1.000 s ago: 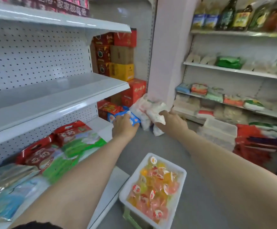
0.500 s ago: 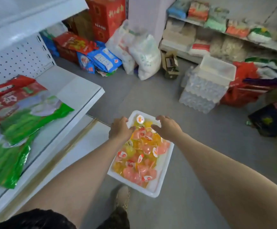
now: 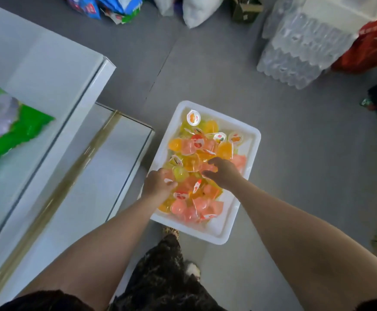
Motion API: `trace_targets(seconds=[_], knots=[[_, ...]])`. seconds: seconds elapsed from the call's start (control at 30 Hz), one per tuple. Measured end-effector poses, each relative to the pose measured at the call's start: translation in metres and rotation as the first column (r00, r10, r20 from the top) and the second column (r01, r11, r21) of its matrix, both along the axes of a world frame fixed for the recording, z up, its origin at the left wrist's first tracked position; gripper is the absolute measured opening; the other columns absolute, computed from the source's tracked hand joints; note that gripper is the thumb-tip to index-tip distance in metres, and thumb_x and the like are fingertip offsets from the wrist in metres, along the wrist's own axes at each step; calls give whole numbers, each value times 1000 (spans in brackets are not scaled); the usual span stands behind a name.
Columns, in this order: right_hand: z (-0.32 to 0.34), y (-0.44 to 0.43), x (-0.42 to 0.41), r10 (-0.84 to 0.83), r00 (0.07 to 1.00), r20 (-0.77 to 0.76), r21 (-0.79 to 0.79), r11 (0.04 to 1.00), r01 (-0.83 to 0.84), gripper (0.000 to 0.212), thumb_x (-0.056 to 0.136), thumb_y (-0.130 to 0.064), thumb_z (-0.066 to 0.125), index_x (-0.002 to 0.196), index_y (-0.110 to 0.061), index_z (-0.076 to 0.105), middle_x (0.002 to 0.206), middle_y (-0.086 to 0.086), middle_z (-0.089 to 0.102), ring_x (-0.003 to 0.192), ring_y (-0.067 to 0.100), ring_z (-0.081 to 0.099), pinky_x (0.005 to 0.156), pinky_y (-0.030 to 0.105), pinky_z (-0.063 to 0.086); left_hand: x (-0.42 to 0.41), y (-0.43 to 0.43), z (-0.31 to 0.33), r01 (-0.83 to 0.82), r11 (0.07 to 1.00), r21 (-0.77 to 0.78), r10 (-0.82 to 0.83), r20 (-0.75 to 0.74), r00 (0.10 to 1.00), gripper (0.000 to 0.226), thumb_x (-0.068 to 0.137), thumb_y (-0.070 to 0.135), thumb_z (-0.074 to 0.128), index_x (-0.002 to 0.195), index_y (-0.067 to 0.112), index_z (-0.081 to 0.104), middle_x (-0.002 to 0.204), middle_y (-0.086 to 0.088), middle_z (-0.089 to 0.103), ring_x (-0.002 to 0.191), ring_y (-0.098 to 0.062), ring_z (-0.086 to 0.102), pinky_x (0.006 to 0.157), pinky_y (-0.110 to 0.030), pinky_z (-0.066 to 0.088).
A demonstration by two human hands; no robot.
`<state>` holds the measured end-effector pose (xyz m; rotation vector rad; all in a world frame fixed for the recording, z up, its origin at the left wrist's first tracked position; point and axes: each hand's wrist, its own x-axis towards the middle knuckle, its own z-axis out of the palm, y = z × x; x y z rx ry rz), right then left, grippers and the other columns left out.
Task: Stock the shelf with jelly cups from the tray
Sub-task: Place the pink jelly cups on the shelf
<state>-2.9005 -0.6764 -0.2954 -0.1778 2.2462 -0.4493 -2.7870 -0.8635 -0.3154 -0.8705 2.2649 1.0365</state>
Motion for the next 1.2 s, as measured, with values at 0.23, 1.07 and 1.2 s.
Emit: trace_targets(seconds=[0.23,1.07,1.2], knots=[[-31,-16,-13,134,989,57,37,990,-136,61,90,-48,63,145,-28,44,148,5,45,132,26,45,111,38,31,-1,1,-37,30,998,55,-32,52,998,62,91,29,67,147,25,41,148,0,45,130,-21,49,97,-29,43],[-59,-5,-3,-117,993,-23,-3,993,117,51,74,-41,82,117,-26,58,108,-4,62,102,15,41,66,30,35,-6,5,-58,-211,966,147,192,134,972,49,85,43,71,127,25,53,128,1,59,112,-25,60,90,-39,55],[-33,1,1,-258,966,-13,-109,961,255,60,70,-42,85,121,-27,57,102,-3,61,98,19,55,68,28,44,2,7,-42,-322,924,206,303,119,946,52,79,50,75,116,19,57,118,-2,62,98,-25,68,87,-43,58]])
